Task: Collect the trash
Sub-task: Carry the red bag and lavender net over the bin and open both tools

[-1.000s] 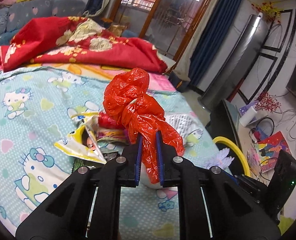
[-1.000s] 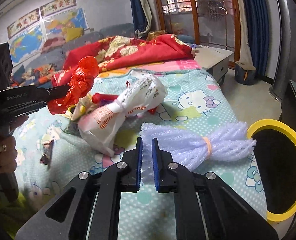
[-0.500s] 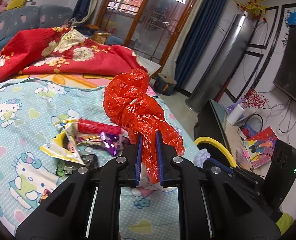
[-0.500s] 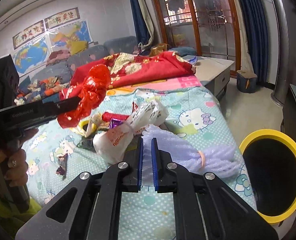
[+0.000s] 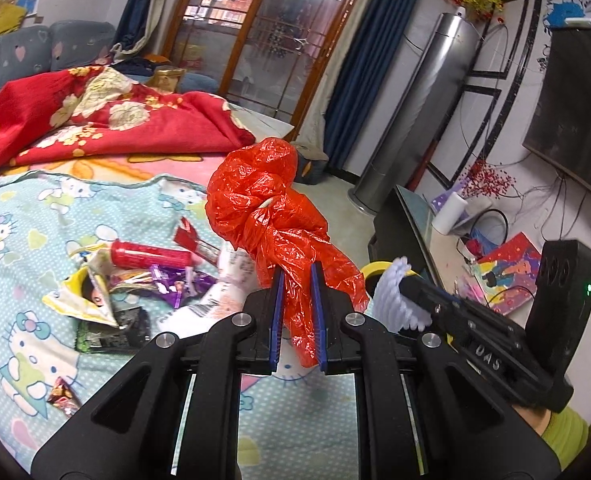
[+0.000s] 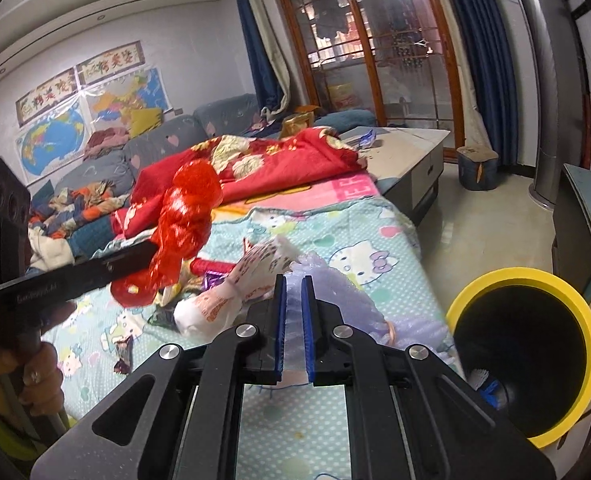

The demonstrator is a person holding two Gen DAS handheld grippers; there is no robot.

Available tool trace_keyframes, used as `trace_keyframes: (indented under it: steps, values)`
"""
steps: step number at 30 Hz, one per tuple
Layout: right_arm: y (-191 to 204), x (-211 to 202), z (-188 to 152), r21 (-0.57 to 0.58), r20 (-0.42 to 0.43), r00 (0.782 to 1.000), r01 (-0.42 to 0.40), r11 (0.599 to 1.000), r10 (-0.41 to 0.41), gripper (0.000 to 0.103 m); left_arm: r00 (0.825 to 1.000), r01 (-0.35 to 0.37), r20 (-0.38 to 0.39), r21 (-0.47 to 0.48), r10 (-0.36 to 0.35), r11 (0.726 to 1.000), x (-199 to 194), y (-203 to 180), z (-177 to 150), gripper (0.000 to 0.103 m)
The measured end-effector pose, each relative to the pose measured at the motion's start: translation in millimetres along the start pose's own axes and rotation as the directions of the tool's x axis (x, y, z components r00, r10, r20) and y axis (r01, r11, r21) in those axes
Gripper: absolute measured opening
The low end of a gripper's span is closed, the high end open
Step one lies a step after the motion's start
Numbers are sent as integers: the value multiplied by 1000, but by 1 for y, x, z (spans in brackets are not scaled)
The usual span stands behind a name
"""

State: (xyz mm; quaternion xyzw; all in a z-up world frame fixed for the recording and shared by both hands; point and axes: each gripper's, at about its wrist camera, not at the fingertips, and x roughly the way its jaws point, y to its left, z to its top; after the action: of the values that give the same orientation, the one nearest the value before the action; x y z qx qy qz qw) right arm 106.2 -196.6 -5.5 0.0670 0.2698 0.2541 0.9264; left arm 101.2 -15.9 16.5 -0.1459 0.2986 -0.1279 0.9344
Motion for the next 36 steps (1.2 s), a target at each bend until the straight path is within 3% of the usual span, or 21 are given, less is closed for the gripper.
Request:
trace_keyframes:
  steps: [17,36]
  values:
    - [-70,-20,19,163,69,993,86,983,-98,8,994,95,-73,130,-86,987,35,-65,-13,8]
    - [-165,-41,5,380,84,973,166,910,-213,8,968,206,-196,253,-158,945,89,-136,-42,8]
